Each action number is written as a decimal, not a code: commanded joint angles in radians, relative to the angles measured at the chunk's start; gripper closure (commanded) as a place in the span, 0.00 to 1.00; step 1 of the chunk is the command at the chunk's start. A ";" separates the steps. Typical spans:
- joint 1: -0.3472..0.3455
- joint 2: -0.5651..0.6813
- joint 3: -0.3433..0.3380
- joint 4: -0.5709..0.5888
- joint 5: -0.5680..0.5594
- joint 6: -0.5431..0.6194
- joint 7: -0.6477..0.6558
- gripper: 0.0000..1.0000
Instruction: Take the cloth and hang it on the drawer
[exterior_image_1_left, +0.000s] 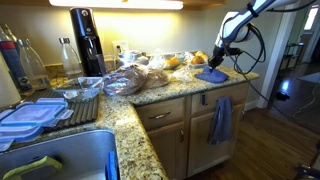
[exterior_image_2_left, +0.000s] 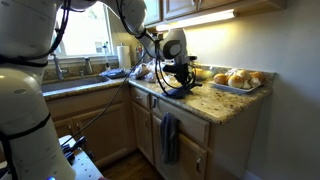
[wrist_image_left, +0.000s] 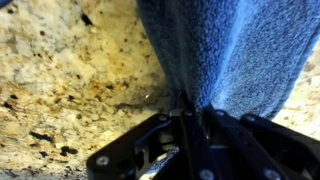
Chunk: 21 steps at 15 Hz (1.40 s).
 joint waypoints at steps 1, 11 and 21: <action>0.049 -0.165 0.002 -0.202 -0.054 0.035 0.008 0.91; 0.123 -0.244 0.040 -0.331 -0.065 0.017 0.019 0.90; 0.142 -0.280 0.041 -0.394 -0.110 0.048 0.060 0.92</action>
